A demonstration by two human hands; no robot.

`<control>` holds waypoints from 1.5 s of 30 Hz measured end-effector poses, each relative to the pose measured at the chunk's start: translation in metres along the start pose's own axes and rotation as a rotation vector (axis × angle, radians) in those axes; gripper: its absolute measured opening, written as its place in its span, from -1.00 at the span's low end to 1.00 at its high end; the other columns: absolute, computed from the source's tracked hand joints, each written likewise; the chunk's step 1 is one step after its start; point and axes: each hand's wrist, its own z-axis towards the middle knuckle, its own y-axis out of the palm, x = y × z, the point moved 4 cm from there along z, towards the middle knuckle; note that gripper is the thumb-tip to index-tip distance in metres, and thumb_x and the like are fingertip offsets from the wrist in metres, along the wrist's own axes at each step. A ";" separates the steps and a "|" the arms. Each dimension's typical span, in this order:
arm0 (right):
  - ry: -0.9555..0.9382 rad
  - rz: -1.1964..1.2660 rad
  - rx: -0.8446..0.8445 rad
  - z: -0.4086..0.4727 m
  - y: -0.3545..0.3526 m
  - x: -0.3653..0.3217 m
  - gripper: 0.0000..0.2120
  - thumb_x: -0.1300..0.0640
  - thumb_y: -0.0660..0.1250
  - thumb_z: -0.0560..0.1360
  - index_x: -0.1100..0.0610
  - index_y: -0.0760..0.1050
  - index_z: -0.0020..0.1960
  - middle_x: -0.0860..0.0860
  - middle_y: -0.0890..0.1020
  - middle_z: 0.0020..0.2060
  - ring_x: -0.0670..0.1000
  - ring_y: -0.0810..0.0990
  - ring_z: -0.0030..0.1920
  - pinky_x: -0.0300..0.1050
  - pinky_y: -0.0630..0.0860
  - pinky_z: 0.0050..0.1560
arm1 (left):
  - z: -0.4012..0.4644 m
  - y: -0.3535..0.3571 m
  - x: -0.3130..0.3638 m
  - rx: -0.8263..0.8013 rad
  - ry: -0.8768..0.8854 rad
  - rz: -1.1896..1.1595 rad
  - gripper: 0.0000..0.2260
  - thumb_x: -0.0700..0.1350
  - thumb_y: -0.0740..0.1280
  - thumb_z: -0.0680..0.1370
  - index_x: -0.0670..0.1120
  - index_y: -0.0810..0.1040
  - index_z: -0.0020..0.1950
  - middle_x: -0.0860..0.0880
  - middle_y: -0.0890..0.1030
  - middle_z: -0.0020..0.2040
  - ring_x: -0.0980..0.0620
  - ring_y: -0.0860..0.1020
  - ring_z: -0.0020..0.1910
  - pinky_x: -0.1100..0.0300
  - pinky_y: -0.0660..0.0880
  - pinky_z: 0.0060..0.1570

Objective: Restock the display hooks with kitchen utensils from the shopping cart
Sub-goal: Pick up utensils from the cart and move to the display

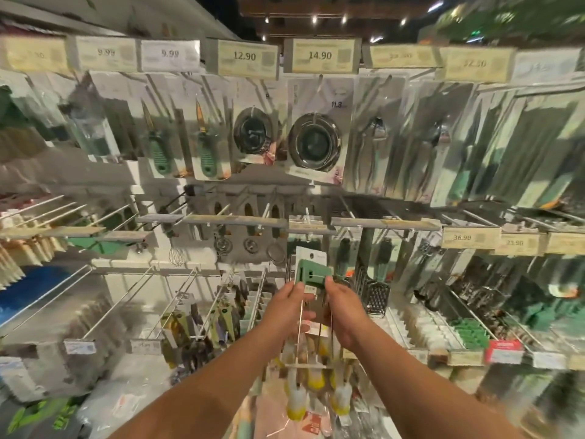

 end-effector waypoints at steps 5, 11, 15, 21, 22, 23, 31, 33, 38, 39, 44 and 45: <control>-0.072 -0.036 -0.032 -0.010 -0.003 -0.007 -0.66 -0.06 0.26 0.69 0.22 0.57 0.07 0.18 0.61 -0.15 0.11 0.51 -0.20 0.05 0.53 -0.13 | 0.003 -0.007 -0.002 0.015 0.018 0.001 -0.70 0.01 0.14 0.75 -0.06 0.45 0.43 -0.07 0.71 0.14 0.02 0.62 -0.15 0.17 0.48 -0.22; -0.215 -0.166 -0.033 -0.017 0.004 -0.028 -0.74 -0.02 0.28 0.69 0.13 0.54 -0.07 -0.10 0.49 -0.39 -0.05 0.43 -0.35 0.02 0.50 -0.16 | 0.009 -0.023 0.007 0.064 0.046 0.045 -0.68 0.08 0.15 0.74 -0.02 0.57 0.34 0.00 0.69 0.14 0.06 0.63 0.07 0.11 0.47 0.05; -0.211 -0.210 0.062 -0.008 0.009 -0.040 -0.73 -0.07 0.30 0.67 0.15 0.56 0.05 0.02 0.54 -0.20 0.01 0.52 -0.30 -0.08 0.54 -0.28 | 0.018 -0.035 0.012 0.082 0.074 0.088 -0.63 0.13 0.18 0.72 0.01 0.49 0.46 -0.01 0.59 0.34 -0.02 0.53 0.32 -0.06 0.39 0.42; -0.162 -0.406 0.260 0.018 0.018 -0.049 -0.58 -0.16 0.31 0.63 0.17 0.48 -0.18 0.09 0.52 -0.34 0.12 0.53 -0.24 0.10 0.61 -0.03 | 0.024 -0.050 0.015 0.085 0.090 0.098 -0.56 0.20 0.21 0.69 0.02 0.46 0.50 -0.03 0.51 0.47 -0.07 0.45 0.44 -0.15 0.33 0.50; -0.155 -0.459 0.275 0.021 0.022 -0.053 -0.58 -0.17 0.31 0.63 0.15 0.46 -0.19 0.08 0.53 -0.32 0.12 0.53 -0.21 0.03 0.56 -0.04 | 0.025 -0.052 0.016 0.085 0.097 0.109 -0.56 0.20 0.21 0.69 0.02 0.46 0.50 -0.03 0.51 0.46 -0.07 0.45 0.44 -0.15 0.33 0.50; -0.154 -0.503 0.281 0.024 0.025 -0.058 -0.58 -0.18 0.30 0.63 0.14 0.47 -0.19 0.06 0.55 -0.29 0.13 0.53 -0.17 -0.02 0.50 -0.05 | 0.027 -0.053 0.016 0.088 0.100 0.113 -0.55 0.21 0.20 0.69 0.01 0.45 0.50 -0.03 0.51 0.46 -0.07 0.45 0.44 -0.16 0.33 0.50; 0.016 -0.601 0.309 0.052 0.037 -0.071 -0.60 -0.02 0.32 0.64 0.28 0.53 0.29 0.12 0.62 -0.06 0.13 0.59 -0.09 -0.05 0.49 -0.06 | 0.032 -0.053 -0.007 0.046 0.017 0.130 -0.45 0.30 0.20 0.65 0.04 0.42 0.55 0.00 0.48 0.50 -0.09 0.45 0.44 -0.20 0.35 0.48; 0.029 -0.610 0.288 0.049 0.041 -0.070 -0.55 -0.03 0.35 0.63 0.30 0.50 0.33 0.12 0.61 -0.03 0.13 0.59 -0.05 -0.01 0.53 0.01 | 0.032 -0.050 -0.004 0.010 0.012 0.147 -0.50 0.28 0.19 0.66 0.06 0.45 0.52 0.02 0.49 0.49 -0.08 0.46 0.44 -0.19 0.36 0.48; 0.041 -0.577 0.232 0.033 0.026 -0.056 -0.27 -0.24 0.39 0.56 0.32 0.41 0.45 0.22 0.60 0.26 0.25 0.60 0.24 0.09 0.58 0.18 | 0.043 -0.044 0.003 -0.052 0.028 0.240 -0.49 0.30 0.22 0.65 0.06 0.47 0.50 0.03 0.53 0.44 -0.07 0.50 0.39 -0.17 0.43 0.43; 0.047 -0.580 0.227 0.028 0.016 -0.051 -0.28 -0.28 0.39 0.54 0.31 0.48 0.39 0.20 0.65 0.15 0.22 0.64 0.14 0.11 0.61 0.16 | 0.048 -0.041 0.002 -0.062 0.023 0.260 -0.47 0.32 0.23 0.62 0.06 0.49 0.49 0.02 0.54 0.44 -0.08 0.51 0.38 -0.18 0.44 0.42; 0.002 -0.568 0.325 -0.021 -0.059 -0.028 -0.46 -0.24 0.36 0.58 0.27 0.62 0.10 0.19 0.70 -0.06 0.13 0.68 -0.10 0.09 0.64 0.05 | 0.056 0.016 -0.011 -0.193 0.011 0.356 -0.57 0.30 0.22 0.64 0.01 0.58 0.29 0.00 0.64 0.24 -0.11 0.57 0.27 -0.15 0.46 0.39; 0.010 -0.552 0.374 -0.034 -0.079 -0.021 -0.46 -0.25 0.36 0.58 0.28 0.62 0.08 0.21 0.71 -0.05 0.13 0.67 -0.13 0.07 0.65 -0.03 | 0.055 0.035 -0.015 -0.231 0.003 0.378 -0.65 0.25 0.22 0.67 0.03 0.58 0.21 0.01 0.65 0.15 -0.10 0.59 0.22 -0.12 0.47 0.37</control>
